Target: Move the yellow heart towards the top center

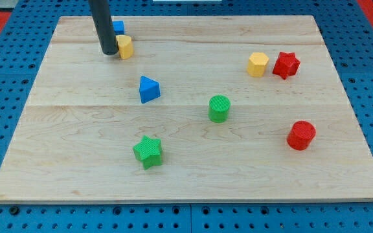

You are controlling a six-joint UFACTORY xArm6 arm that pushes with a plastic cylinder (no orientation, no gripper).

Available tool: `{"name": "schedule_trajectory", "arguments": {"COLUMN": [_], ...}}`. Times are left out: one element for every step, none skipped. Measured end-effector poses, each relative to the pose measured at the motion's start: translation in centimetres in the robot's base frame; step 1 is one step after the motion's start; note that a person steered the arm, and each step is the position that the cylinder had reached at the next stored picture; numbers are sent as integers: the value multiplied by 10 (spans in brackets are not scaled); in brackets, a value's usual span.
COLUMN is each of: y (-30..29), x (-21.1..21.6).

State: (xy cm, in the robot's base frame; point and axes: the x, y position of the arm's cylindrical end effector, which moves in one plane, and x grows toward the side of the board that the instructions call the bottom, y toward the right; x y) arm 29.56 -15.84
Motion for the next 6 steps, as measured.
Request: {"name": "schedule_trajectory", "arguments": {"y": [9, 26, 56, 108, 166, 179], "x": [-10, -20, -26, -22, 2, -10]}}
